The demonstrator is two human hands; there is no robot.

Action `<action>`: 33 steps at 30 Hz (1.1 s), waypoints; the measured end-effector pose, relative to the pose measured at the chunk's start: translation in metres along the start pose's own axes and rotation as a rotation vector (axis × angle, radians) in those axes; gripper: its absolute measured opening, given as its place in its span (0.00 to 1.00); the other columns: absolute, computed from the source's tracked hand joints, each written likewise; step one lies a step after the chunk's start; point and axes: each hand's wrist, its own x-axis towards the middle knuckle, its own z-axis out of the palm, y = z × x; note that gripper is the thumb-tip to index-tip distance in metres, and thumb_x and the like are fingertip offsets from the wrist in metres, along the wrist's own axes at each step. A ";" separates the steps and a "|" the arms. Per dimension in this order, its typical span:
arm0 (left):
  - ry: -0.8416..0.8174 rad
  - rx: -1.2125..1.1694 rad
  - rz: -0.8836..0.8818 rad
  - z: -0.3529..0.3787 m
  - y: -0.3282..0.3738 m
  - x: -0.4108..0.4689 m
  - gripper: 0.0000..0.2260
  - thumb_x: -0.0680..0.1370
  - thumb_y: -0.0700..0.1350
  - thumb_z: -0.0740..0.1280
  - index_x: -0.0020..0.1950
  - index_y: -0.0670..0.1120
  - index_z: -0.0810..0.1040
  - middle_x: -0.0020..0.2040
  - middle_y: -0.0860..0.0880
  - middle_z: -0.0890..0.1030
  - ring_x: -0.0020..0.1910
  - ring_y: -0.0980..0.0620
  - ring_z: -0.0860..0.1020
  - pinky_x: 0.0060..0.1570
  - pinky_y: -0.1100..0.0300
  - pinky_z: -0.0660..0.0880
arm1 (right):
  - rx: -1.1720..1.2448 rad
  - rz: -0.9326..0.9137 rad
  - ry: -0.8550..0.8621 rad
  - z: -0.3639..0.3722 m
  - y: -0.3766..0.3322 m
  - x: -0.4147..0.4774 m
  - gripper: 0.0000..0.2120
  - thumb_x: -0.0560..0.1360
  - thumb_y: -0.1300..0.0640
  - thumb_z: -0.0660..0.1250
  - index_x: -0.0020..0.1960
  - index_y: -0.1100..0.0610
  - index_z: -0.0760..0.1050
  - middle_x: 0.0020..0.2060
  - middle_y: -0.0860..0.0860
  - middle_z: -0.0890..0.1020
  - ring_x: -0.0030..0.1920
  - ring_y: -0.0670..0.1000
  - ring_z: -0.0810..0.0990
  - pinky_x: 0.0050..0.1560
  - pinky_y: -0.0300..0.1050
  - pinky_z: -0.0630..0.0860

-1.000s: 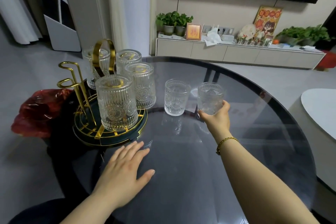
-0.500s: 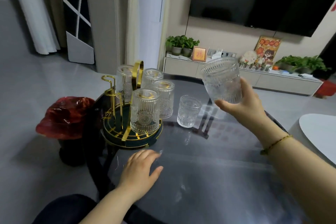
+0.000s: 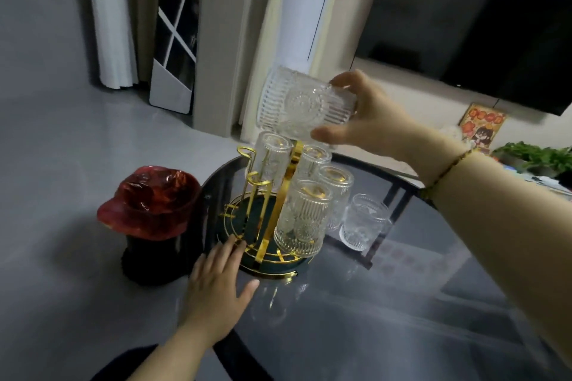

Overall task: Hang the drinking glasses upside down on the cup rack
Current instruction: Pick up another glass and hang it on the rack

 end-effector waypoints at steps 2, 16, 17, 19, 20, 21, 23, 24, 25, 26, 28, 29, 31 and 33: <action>0.028 0.003 0.033 0.001 0.000 -0.001 0.30 0.76 0.59 0.57 0.72 0.49 0.50 0.75 0.49 0.50 0.73 0.49 0.49 0.70 0.52 0.46 | -0.040 0.001 -0.035 0.008 -0.009 0.019 0.28 0.61 0.52 0.73 0.54 0.52 0.61 0.38 0.44 0.72 0.37 0.45 0.75 0.35 0.36 0.77; 0.035 -0.030 0.015 -0.001 -0.004 -0.001 0.32 0.74 0.64 0.54 0.72 0.53 0.44 0.75 0.53 0.43 0.73 0.52 0.45 0.71 0.54 0.44 | -0.468 -0.029 -0.461 0.032 -0.043 0.100 0.32 0.63 0.53 0.72 0.64 0.51 0.62 0.60 0.52 0.72 0.54 0.52 0.71 0.52 0.45 0.71; 0.032 -0.017 0.014 -0.002 -0.004 -0.001 0.33 0.74 0.64 0.53 0.72 0.54 0.43 0.75 0.53 0.41 0.73 0.52 0.45 0.71 0.54 0.43 | -0.476 -0.032 -0.485 0.037 -0.043 0.104 0.32 0.63 0.53 0.72 0.64 0.51 0.62 0.60 0.53 0.72 0.55 0.52 0.71 0.53 0.46 0.71; 0.017 0.021 0.015 -0.004 -0.004 -0.001 0.33 0.74 0.65 0.52 0.72 0.54 0.40 0.75 0.53 0.39 0.73 0.53 0.43 0.71 0.54 0.43 | -0.491 -0.035 -0.530 0.046 -0.042 0.110 0.32 0.64 0.53 0.71 0.64 0.51 0.61 0.61 0.53 0.71 0.55 0.52 0.71 0.56 0.47 0.72; 0.002 0.029 0.012 -0.006 -0.003 -0.001 0.34 0.74 0.65 0.51 0.72 0.54 0.39 0.74 0.53 0.38 0.73 0.52 0.43 0.71 0.54 0.43 | -0.500 -0.036 -0.548 0.050 -0.041 0.111 0.32 0.64 0.52 0.71 0.64 0.51 0.61 0.61 0.52 0.71 0.54 0.51 0.70 0.56 0.46 0.71; -0.013 0.026 0.010 -0.006 -0.003 -0.001 0.34 0.74 0.66 0.51 0.72 0.54 0.39 0.74 0.54 0.38 0.73 0.52 0.43 0.71 0.54 0.43 | -0.502 -0.033 -0.561 0.053 -0.039 0.113 0.32 0.64 0.52 0.71 0.64 0.51 0.61 0.61 0.52 0.70 0.53 0.50 0.69 0.54 0.44 0.69; -0.023 0.024 0.007 -0.008 -0.002 0.000 0.34 0.74 0.66 0.51 0.72 0.54 0.39 0.74 0.54 0.38 0.73 0.53 0.43 0.71 0.54 0.44 | -0.498 -0.025 -0.581 0.062 -0.035 0.114 0.33 0.64 0.52 0.71 0.64 0.52 0.61 0.60 0.51 0.70 0.51 0.48 0.67 0.50 0.42 0.67; -0.025 0.033 0.008 -0.007 -0.003 0.000 0.34 0.74 0.66 0.51 0.71 0.55 0.38 0.74 0.55 0.37 0.73 0.53 0.44 0.71 0.54 0.44 | -0.500 -0.020 -0.587 0.067 -0.032 0.114 0.33 0.64 0.52 0.71 0.65 0.52 0.60 0.59 0.51 0.70 0.50 0.48 0.67 0.49 0.42 0.67; -0.025 0.033 0.007 -0.008 -0.003 0.001 0.34 0.74 0.66 0.50 0.71 0.55 0.38 0.72 0.57 0.36 0.73 0.53 0.43 0.71 0.54 0.44 | -0.503 -0.014 -0.591 0.072 -0.028 0.114 0.34 0.64 0.52 0.71 0.65 0.52 0.59 0.59 0.52 0.70 0.50 0.48 0.66 0.49 0.42 0.66; -0.030 0.034 0.004 -0.007 -0.003 0.002 0.34 0.73 0.66 0.50 0.71 0.55 0.38 0.71 0.58 0.36 0.73 0.53 0.44 0.71 0.54 0.44 | -0.507 -0.005 -0.592 0.077 -0.025 0.113 0.35 0.64 0.52 0.71 0.65 0.53 0.58 0.60 0.52 0.70 0.50 0.48 0.66 0.49 0.42 0.65; -0.036 0.047 0.006 -0.010 -0.001 0.003 0.36 0.72 0.66 0.55 0.72 0.52 0.44 0.73 0.55 0.42 0.73 0.50 0.51 0.70 0.51 0.51 | -0.505 0.030 -0.594 0.087 -0.017 0.113 0.37 0.64 0.51 0.72 0.66 0.55 0.56 0.62 0.54 0.70 0.50 0.48 0.65 0.48 0.42 0.66; -0.053 0.067 0.020 -0.015 0.001 0.004 0.37 0.69 0.66 0.61 0.72 0.49 0.54 0.74 0.50 0.53 0.71 0.47 0.61 0.67 0.48 0.60 | -0.499 0.051 -0.596 0.092 -0.014 0.112 0.38 0.63 0.51 0.72 0.66 0.55 0.55 0.63 0.54 0.69 0.50 0.49 0.66 0.48 0.43 0.66; -0.020 0.081 0.066 -0.017 0.000 0.004 0.36 0.59 0.64 0.73 0.61 0.46 0.74 0.62 0.45 0.76 0.55 0.46 0.78 0.50 0.48 0.76 | -0.491 0.071 -0.604 0.101 -0.010 0.111 0.39 0.63 0.51 0.73 0.66 0.57 0.54 0.63 0.55 0.69 0.50 0.50 0.66 0.47 0.43 0.67; 0.043 0.115 0.080 -0.014 0.000 0.003 0.35 0.55 0.62 0.76 0.55 0.46 0.78 0.56 0.46 0.81 0.49 0.47 0.81 0.43 0.48 0.79 | -0.491 0.069 -0.604 0.109 -0.006 0.109 0.40 0.62 0.51 0.73 0.66 0.57 0.55 0.63 0.55 0.69 0.49 0.51 0.66 0.43 0.43 0.66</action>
